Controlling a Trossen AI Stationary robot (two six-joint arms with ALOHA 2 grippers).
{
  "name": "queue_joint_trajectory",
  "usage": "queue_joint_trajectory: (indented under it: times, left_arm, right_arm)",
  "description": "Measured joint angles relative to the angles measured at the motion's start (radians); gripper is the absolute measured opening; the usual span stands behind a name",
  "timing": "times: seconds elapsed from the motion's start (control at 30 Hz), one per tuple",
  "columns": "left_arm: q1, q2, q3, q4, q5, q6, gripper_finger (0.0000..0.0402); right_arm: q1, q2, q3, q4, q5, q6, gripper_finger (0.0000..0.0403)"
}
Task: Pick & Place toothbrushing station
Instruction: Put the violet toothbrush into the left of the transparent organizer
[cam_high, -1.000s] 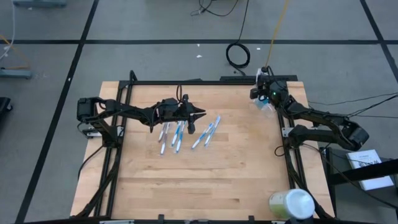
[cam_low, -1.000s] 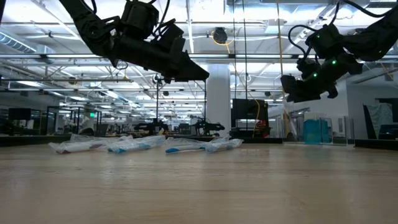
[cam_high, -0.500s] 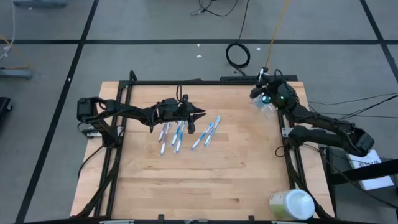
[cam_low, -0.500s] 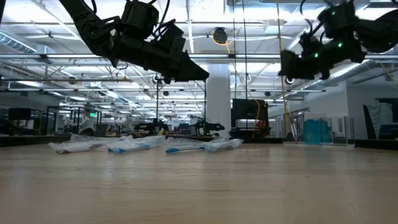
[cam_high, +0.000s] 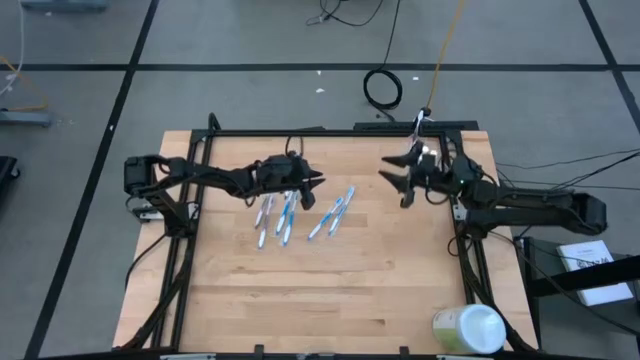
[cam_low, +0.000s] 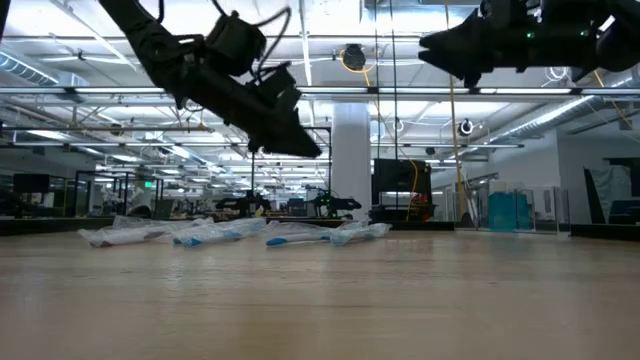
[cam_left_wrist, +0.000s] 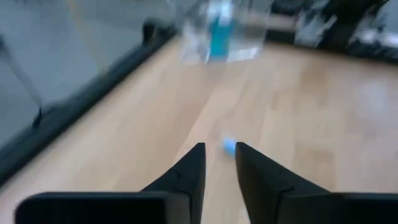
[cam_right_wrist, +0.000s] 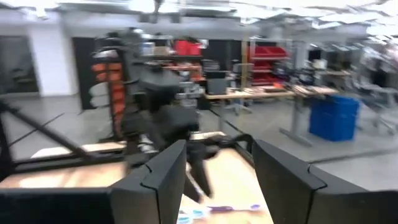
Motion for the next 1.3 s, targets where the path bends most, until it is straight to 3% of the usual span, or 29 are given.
queue_joint_trajectory:
  times: [0.2, 0.33, 0.57, 0.8, 0.93, 1.3]
  left_arm:
    - [0.041, 0.000, 0.077, -0.420, -0.210, -0.126, 0.0174]
    - [0.079, 0.000, 0.092, -0.529, -0.280, -0.251, 0.0203]
    - [0.140, 0.000, 0.087, -0.541, -0.193, -0.369, 0.0209]
    - [0.140, 0.052, 0.086, -0.560, -0.191, -0.396, 0.0209]
    - [0.146, 0.123, 0.085, -0.569, -0.240, -0.439, 0.0209]
    - [0.150, 0.196, 0.089, -0.617, -0.214, -0.472, 0.0208]
  right_arm:
    - [0.099, 0.000, 0.000, 0.020, 0.000, -0.108, 0.0175]
    - [0.110, 0.000, 0.000, 0.038, 0.000, -0.148, 0.0174]
    - [0.109, 0.002, 0.000, 0.037, 0.001, -0.183, 0.0172]
    - [0.109, 0.004, 0.000, 0.052, 0.001, -0.187, 0.0171]
    - [0.109, 0.017, 0.001, 0.080, 0.001, -0.163, 0.0171]
    - [0.109, 0.060, 0.001, 0.113, 0.001, -0.152, 0.0171]
